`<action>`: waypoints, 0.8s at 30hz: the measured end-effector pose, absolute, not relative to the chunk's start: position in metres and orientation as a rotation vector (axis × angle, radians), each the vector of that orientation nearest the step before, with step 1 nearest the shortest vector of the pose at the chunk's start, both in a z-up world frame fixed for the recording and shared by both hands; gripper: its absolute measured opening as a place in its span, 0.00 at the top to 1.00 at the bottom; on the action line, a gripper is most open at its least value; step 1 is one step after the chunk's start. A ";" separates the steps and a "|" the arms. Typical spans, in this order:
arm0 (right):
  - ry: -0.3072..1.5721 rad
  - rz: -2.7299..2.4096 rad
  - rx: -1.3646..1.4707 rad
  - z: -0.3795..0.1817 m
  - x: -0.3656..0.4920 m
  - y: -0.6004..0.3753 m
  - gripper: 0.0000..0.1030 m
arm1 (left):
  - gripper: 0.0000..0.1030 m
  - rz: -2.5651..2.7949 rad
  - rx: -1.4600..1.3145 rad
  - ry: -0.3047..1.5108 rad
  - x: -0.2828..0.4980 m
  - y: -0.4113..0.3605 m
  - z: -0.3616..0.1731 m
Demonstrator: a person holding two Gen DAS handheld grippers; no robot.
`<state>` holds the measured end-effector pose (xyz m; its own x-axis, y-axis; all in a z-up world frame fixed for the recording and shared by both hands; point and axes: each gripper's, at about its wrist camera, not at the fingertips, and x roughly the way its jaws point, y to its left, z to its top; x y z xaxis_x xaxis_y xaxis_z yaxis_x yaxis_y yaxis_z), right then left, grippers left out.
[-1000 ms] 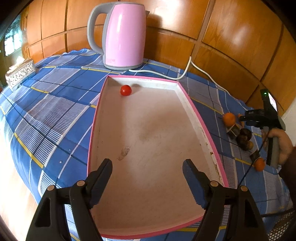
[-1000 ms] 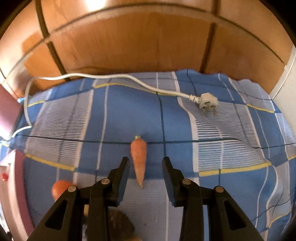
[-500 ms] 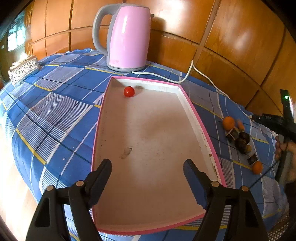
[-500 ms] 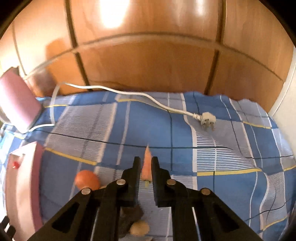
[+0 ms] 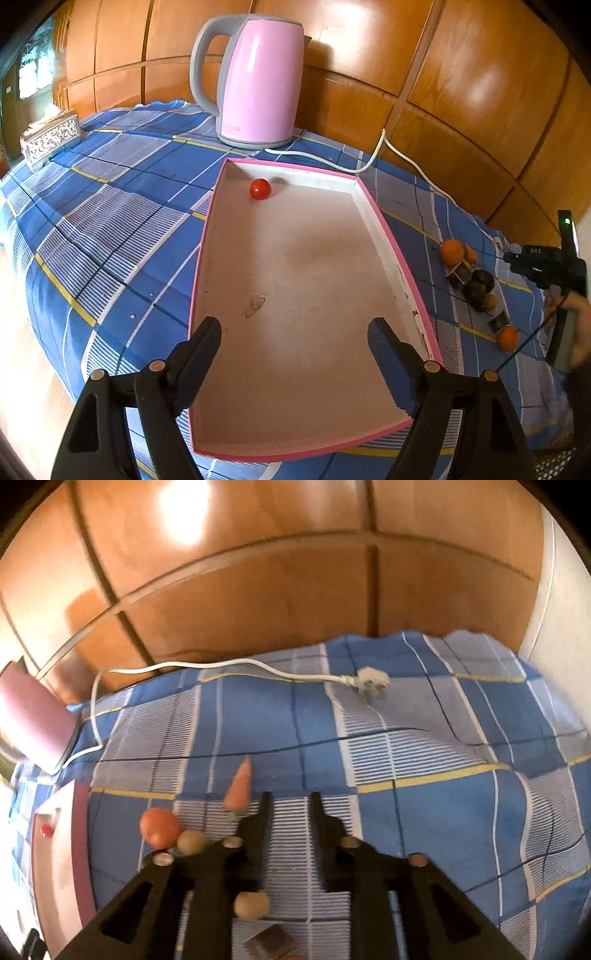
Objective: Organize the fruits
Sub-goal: 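Carry the carrot with the right tool into the tray and release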
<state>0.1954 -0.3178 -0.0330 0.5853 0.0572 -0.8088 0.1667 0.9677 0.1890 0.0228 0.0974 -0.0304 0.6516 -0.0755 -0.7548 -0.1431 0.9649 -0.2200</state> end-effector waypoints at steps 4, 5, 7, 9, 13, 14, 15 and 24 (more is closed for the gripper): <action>0.988 -0.017 0.320 -0.045 0.215 -0.313 0.72 | 0.20 0.042 -0.265 0.880 0.029 0.096 -0.034; 0.999 0.003 0.338 -0.049 0.222 -0.307 0.70 | 0.20 0.042 -0.265 0.884 0.030 0.096 -0.035; 1.029 0.020 0.354 -0.057 0.233 -0.297 0.68 | 0.20 0.046 -0.261 0.890 0.031 0.096 -0.036; 1.075 0.009 0.300 -0.069 0.246 -0.281 0.68 | 0.20 0.048 -0.267 0.897 0.032 0.098 -0.038; 1.106 -0.050 0.150 -0.084 0.256 -0.259 0.78 | 0.20 0.050 -0.276 0.899 0.034 0.100 -0.040; 1.104 -0.045 0.142 -0.084 0.256 -0.258 0.78 | 0.20 0.049 -0.278 0.898 0.034 0.100 -0.040; 1.097 -0.032 0.141 -0.082 0.254 -0.256 0.79 | 0.20 0.049 -0.280 0.892 0.033 0.100 -0.040; 0.939 0.114 0.112 -0.022 0.207 -0.225 0.78 | 0.20 0.074 -0.292 0.864 0.026 0.104 -0.034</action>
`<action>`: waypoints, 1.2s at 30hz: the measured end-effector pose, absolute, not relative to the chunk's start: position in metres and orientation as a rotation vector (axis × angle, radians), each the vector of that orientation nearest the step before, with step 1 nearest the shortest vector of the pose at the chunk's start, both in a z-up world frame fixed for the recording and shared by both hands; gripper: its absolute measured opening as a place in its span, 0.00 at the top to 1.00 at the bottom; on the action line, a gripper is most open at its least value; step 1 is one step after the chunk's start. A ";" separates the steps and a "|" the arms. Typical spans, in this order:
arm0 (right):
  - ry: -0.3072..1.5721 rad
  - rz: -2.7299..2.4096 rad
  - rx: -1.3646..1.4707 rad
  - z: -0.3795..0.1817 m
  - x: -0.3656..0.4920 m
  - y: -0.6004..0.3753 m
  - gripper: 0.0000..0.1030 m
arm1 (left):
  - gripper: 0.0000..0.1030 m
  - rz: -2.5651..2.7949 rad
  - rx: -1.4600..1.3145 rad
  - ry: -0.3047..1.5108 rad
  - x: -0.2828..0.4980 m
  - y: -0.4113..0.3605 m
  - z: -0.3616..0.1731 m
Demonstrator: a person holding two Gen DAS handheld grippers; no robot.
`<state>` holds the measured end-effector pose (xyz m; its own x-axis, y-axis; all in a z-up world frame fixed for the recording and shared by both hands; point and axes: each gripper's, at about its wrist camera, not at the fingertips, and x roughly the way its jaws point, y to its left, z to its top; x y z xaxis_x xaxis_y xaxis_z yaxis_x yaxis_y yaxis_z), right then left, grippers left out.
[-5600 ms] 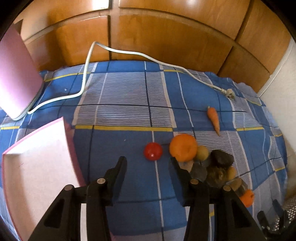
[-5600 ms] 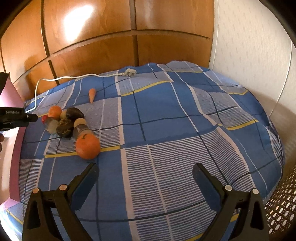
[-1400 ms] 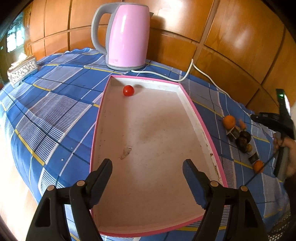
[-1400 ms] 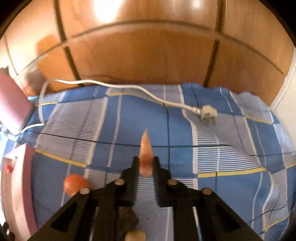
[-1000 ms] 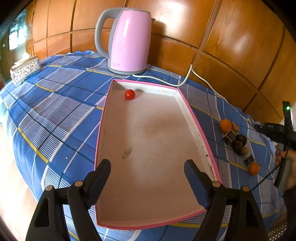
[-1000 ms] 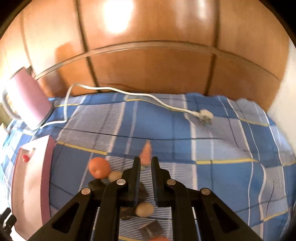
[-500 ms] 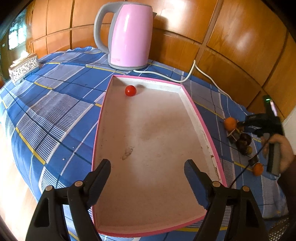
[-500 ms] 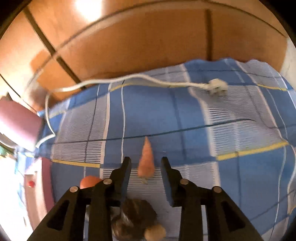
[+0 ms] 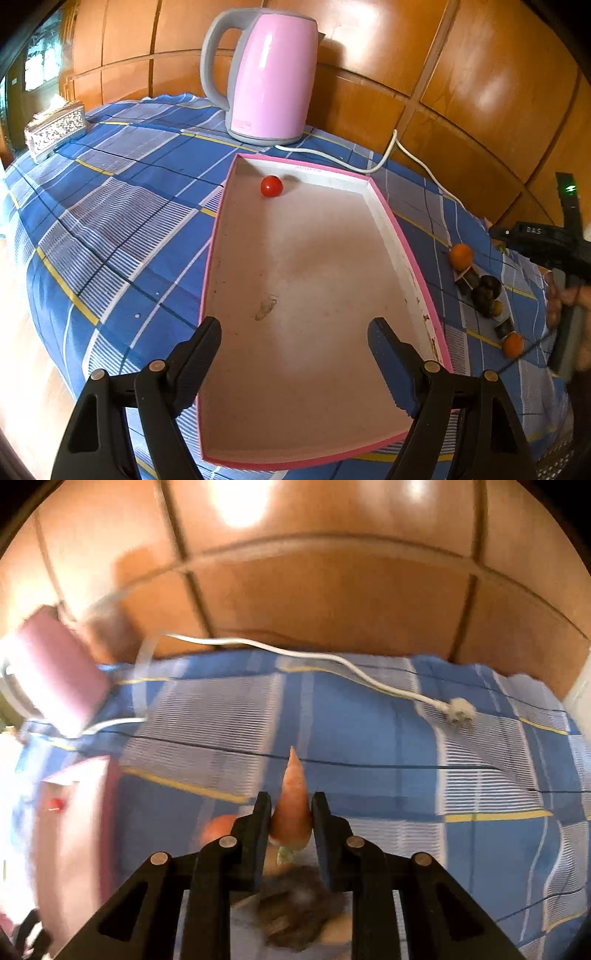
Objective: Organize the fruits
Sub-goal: 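Carry the carrot with the right tool into the tray and release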
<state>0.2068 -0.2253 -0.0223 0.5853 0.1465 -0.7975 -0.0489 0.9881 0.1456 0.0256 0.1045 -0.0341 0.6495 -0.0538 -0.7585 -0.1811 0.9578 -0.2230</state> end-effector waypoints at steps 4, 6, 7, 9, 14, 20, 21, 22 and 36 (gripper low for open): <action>0.921 0.266 0.094 -0.008 0.181 -0.181 0.78 | 0.20 0.090 -0.291 0.849 0.019 0.108 -0.029; 0.929 0.330 0.088 -0.008 0.171 -0.162 0.78 | 0.20 0.096 -0.293 0.841 0.016 0.110 -0.026; 0.936 0.364 0.076 -0.008 0.166 -0.147 0.78 | 0.20 0.098 -0.293 0.838 0.014 0.111 -0.026; 0.950 0.421 0.055 -0.011 0.161 -0.119 0.78 | 0.20 0.104 -0.294 0.835 0.012 0.113 -0.025; 0.982 0.480 0.016 -0.019 0.153 -0.071 0.78 | 0.20 0.113 -0.303 0.828 0.005 0.120 -0.023; 0.999 0.495 -0.010 -0.026 0.154 -0.043 0.78 | 0.20 0.120 -0.318 0.820 0.001 0.126 -0.022; 0.996 0.496 -0.016 -0.026 0.152 -0.040 0.78 | 0.20 0.123 -0.320 0.816 0.000 0.127 -0.021; 0.993 0.495 -0.021 -0.026 0.151 -0.037 0.78 | 0.20 0.124 -0.322 0.814 0.000 0.127 -0.021; 0.961 0.435 -0.064 -0.027 0.145 -0.030 0.76 | 0.19 0.171 -0.326 0.802 -0.005 0.132 -0.018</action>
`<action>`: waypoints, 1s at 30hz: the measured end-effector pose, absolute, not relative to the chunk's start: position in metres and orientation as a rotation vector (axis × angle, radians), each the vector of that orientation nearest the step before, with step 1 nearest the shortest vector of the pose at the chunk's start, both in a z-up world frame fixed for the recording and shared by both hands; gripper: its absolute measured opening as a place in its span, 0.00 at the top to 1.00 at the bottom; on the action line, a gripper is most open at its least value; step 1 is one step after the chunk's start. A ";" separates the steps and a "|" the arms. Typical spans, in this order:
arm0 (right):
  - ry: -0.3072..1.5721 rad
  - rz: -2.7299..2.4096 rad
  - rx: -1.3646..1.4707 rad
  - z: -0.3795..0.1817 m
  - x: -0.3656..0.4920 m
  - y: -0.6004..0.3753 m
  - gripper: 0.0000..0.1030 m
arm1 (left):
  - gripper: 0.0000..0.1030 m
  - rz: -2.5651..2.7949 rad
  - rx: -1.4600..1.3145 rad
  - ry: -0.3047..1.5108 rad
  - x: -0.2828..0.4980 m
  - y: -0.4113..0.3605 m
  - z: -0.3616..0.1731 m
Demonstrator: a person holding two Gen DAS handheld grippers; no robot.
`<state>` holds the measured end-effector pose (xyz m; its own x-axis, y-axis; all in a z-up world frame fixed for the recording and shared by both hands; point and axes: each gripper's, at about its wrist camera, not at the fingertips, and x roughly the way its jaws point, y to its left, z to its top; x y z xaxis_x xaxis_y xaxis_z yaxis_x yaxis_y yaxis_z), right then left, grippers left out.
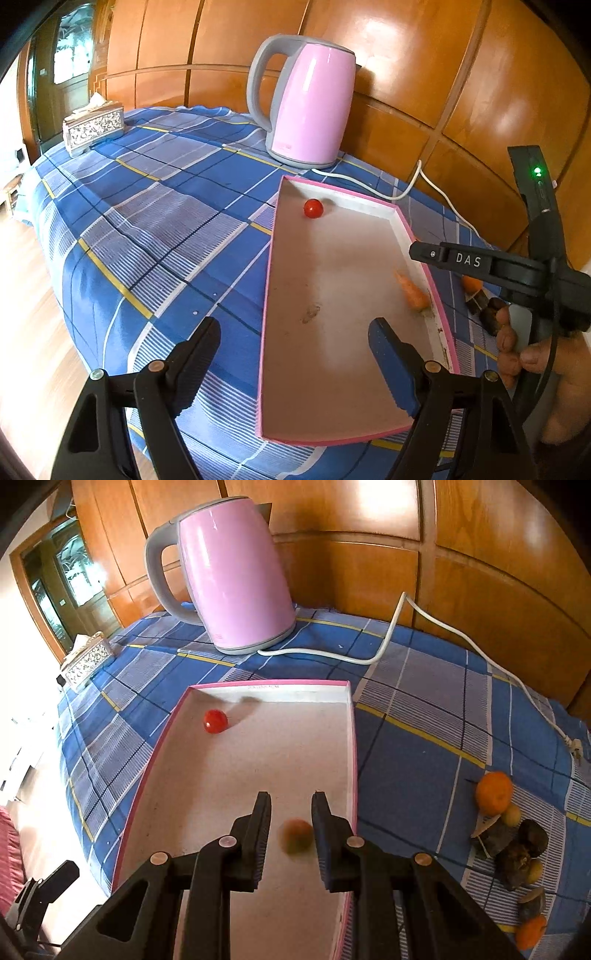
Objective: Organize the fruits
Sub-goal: 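Carry the carrot with the right tool into the tray and release, then move the left tool to the dark cylindrical object and close on it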
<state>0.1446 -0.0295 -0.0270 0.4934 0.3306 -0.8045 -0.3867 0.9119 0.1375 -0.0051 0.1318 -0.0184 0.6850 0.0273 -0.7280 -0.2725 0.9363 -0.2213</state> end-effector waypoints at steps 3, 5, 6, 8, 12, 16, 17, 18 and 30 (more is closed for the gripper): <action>0.954 0.421 -0.059 -0.027 0.143 -0.031 0.70 | 0.19 0.178 -0.326 0.800 -0.006 0.132 -0.019; 0.953 0.409 -0.056 -0.026 0.142 -0.033 0.67 | 0.19 0.181 -0.326 0.799 -0.006 0.133 -0.019; 0.952 0.404 -0.055 -0.026 0.141 -0.034 0.66 | 0.19 0.182 -0.326 0.798 -0.007 0.132 -0.019; 0.947 0.393 -0.050 -0.025 0.137 -0.038 0.65 | 0.19 0.186 -0.327 0.793 -0.008 0.133 -0.019; 0.913 0.356 -0.070 -0.021 0.124 -0.045 0.60 | 0.17 0.201 -0.326 0.785 -0.010 0.133 -0.020; 0.850 0.305 -0.109 -0.016 0.105 -0.055 0.40 | 0.16 0.219 -0.322 0.769 -0.012 0.134 -0.020; 0.836 0.296 -0.115 -0.015 0.100 -0.058 0.40 | 0.15 0.226 -0.321 0.764 -0.012 0.134 -0.020; 0.817 0.279 -0.129 -0.014 0.094 -0.061 0.39 | 0.15 0.232 -0.319 0.760 -0.013 0.134 -0.020; 0.628 0.104 -0.150 -0.001 0.042 -0.114 0.35 | 0.11 0.249 -0.297 0.720 -0.017 0.127 -0.015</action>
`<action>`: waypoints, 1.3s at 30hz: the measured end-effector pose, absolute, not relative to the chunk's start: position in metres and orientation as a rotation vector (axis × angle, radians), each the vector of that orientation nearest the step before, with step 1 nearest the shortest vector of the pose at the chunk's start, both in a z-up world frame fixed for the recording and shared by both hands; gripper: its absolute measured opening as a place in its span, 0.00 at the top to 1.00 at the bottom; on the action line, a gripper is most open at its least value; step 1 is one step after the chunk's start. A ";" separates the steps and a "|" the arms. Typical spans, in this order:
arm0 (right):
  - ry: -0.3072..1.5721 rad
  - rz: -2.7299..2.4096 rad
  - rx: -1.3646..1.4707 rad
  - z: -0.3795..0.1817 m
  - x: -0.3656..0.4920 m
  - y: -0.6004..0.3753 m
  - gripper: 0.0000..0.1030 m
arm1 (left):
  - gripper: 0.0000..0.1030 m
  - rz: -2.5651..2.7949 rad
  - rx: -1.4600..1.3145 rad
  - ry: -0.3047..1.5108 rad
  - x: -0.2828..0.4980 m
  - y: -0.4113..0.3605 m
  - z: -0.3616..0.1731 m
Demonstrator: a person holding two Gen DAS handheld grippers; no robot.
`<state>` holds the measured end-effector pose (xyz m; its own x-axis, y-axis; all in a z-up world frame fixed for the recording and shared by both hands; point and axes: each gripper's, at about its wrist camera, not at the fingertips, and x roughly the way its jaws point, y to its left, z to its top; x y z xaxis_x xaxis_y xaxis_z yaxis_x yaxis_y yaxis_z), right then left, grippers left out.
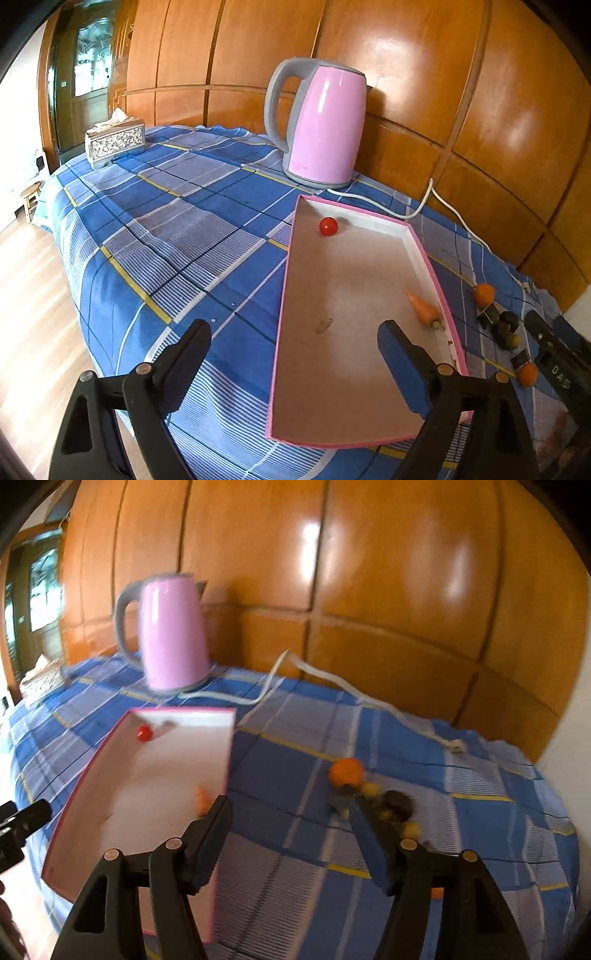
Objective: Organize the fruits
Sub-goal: 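Move the left tool to the dark cylindrical object and close on it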
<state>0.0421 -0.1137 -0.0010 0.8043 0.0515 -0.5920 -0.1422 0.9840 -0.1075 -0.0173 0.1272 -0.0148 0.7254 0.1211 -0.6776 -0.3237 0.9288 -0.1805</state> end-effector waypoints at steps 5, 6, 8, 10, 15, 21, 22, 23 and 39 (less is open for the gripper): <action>0.682 -0.005 -0.139 -0.011 0.040 -0.142 0.35 | 0.09 0.232 -0.282 0.725 -0.017 0.120 -0.015; 0.709 -0.022 -0.114 -0.016 0.040 -0.151 0.35 | 0.09 0.229 -0.281 0.725 -0.018 0.119 -0.015; 0.729 -0.064 -0.092 -0.022 0.037 -0.164 0.35 | 0.09 0.216 -0.281 0.728 -0.018 0.117 -0.015; 0.762 -0.091 -0.068 -0.029 0.038 -0.176 0.35 | 0.09 0.194 -0.283 0.739 -0.016 0.114 -0.016; 0.789 -0.179 -0.022 -0.038 0.029 -0.212 0.35 | 0.09 0.147 -0.262 0.760 -0.011 0.100 -0.019; 0.818 -0.262 0.047 -0.049 0.017 -0.254 0.35 | 0.09 0.065 -0.204 0.766 -0.007 0.075 -0.016; 0.824 -0.275 0.055 -0.051 0.015 -0.260 0.35 | 0.09 0.046 -0.191 0.770 -0.005 0.070 -0.015; 0.831 -0.290 0.064 -0.054 0.013 -0.265 0.35 | 0.09 0.033 -0.182 0.772 -0.004 0.066 -0.014; 0.864 -0.413 0.206 -0.077 -0.002 -0.327 0.35 | 0.19 -0.252 -0.093 0.903 0.060 -0.032 0.000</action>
<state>-0.0018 -0.3272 -0.0768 0.5768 -0.2681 -0.7717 0.4321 0.9018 0.0097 0.0600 -0.0318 -0.0001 0.5926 -0.2552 -0.7640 0.1770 0.9666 -0.1855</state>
